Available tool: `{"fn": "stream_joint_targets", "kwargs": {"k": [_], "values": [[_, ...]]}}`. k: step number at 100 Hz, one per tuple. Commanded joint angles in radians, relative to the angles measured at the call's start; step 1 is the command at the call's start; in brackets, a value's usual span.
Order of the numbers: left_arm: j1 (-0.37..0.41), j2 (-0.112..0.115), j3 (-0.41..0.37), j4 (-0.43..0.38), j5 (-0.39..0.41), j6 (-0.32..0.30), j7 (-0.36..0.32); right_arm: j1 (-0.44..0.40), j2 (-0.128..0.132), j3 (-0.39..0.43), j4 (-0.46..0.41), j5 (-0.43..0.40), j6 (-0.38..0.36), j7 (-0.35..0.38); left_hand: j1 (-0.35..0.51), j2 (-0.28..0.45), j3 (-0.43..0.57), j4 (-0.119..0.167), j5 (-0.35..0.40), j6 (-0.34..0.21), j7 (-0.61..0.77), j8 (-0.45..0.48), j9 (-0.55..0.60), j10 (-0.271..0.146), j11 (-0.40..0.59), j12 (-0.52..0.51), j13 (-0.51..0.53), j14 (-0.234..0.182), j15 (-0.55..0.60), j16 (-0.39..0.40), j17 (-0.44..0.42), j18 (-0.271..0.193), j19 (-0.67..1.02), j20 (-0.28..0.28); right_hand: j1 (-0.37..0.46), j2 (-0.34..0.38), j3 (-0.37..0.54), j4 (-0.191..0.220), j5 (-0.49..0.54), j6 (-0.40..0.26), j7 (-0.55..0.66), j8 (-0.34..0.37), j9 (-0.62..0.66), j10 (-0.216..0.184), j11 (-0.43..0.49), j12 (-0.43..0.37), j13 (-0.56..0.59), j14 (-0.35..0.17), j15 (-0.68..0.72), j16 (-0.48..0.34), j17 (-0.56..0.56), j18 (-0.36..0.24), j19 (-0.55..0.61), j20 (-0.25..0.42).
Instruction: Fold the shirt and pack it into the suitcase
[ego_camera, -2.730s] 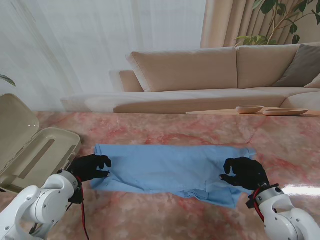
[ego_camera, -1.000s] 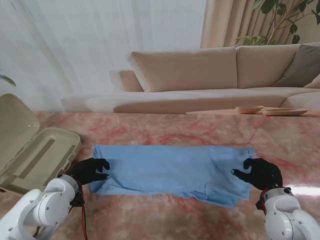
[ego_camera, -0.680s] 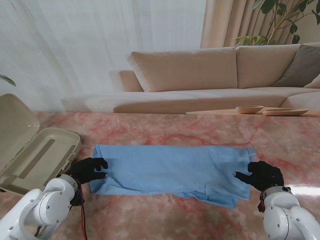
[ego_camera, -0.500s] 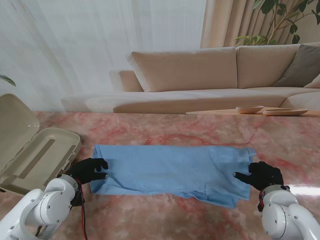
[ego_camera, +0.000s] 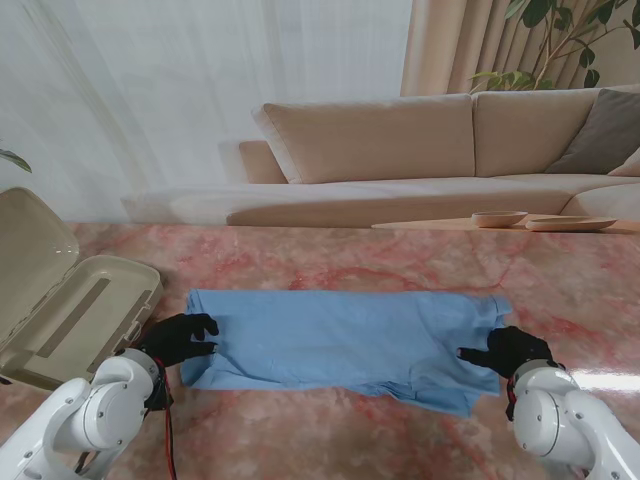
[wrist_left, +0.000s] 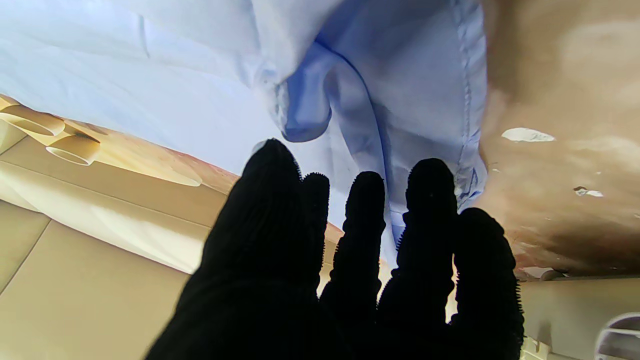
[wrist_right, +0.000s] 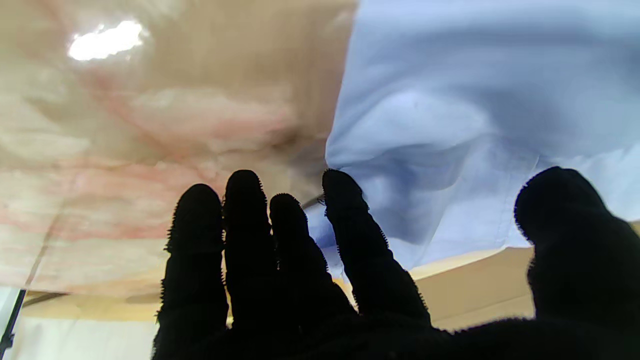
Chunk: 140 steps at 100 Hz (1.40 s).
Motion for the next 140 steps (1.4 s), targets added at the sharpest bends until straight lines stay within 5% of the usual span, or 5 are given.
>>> {"fn": "stream_joint_targets", "kwargs": {"k": [1, 42, 99, 118, 140], "values": [[0.006, -0.004, 0.004, -0.004, 0.000, 0.000, 0.004, 0.008, 0.002, -0.011, 0.017, 0.004, 0.011, 0.028, 0.024, 0.038, -0.038, 0.019, 0.022, 0.014, -0.020, 0.001, -0.013, 0.011, -0.001, -0.009, -0.024, 0.041, -0.023, -0.012, -0.013, 0.022, -0.005, -0.011, -0.042, -0.003, 0.002, 0.031, 0.010, 0.008, 0.001, -0.009, -0.026, 0.026, -0.013, -0.020, -0.033, 0.003, -0.004, -0.012, -0.014, -0.003, -0.007, 0.034], [0.013, -0.004, 0.006, -0.008, -0.002, 0.005, 0.000, 0.075, 0.020, -0.057, 0.061, 0.042, 0.063, 0.129, 0.024, 0.038, -0.038, 0.019, 0.024, 0.016, -0.023, 0.001, -0.012, 0.012, 0.003, -0.018, -0.023, 0.042, -0.022, -0.013, -0.016, 0.026, -0.011, -0.019, 0.034, -0.092, 0.024, 0.029, 0.062, -0.022, 0.046, 0.008, -0.026, 0.013, -0.012, -0.022, -0.034, -0.009, -0.018, -0.021, -0.024, -0.012, -0.024, 0.040], [0.011, -0.005, 0.022, 0.002, -0.018, 0.012, 0.005, 0.138, 0.034, -0.113, 0.097, 0.044, 0.078, 0.200, 0.025, 0.034, -0.038, 0.019, 0.025, 0.013, -0.022, 0.005, -0.014, 0.010, 0.005, -0.022, -0.025, 0.041, -0.022, -0.013, -0.017, 0.029, -0.012, -0.027, 0.383, -0.249, -0.006, 0.059, 0.211, -0.152, 0.295, 0.216, 0.002, -0.010, 0.093, -0.010, -0.016, -0.034, 0.010, -0.041, -0.017, -0.025, -0.033, 0.041], [0.013, -0.005, 0.024, 0.003, -0.023, 0.015, 0.005, 0.161, 0.035, -0.124, 0.122, 0.069, 0.073, 0.201, 0.025, 0.035, -0.038, 0.019, 0.025, 0.013, -0.021, 0.005, -0.014, 0.010, 0.006, -0.022, -0.025, 0.041, -0.022, -0.013, -0.018, 0.028, -0.013, -0.028, 0.500, -0.328, 0.097, -0.002, 0.123, -0.193, 0.658, 0.022, 0.014, -0.025, 0.139, -0.014, -0.009, -0.044, 0.022, -0.057, -0.017, -0.027, -0.033, 0.034], [0.014, -0.006, 0.023, 0.005, -0.025, 0.013, 0.011, 0.164, 0.028, -0.110, 0.148, 0.125, 0.021, 0.156, 0.024, 0.035, -0.038, 0.019, 0.024, 0.014, -0.022, 0.004, -0.014, 0.008, 0.006, -0.022, -0.025, 0.040, -0.022, -0.013, -0.019, 0.028, -0.013, -0.030, 0.568, -0.294, 0.191, 0.009, 0.131, -0.169, 0.731, 0.066, 0.009, -0.041, 0.179, -0.006, -0.011, -0.059, 0.024, -0.067, -0.020, -0.035, -0.031, 0.028]]}}
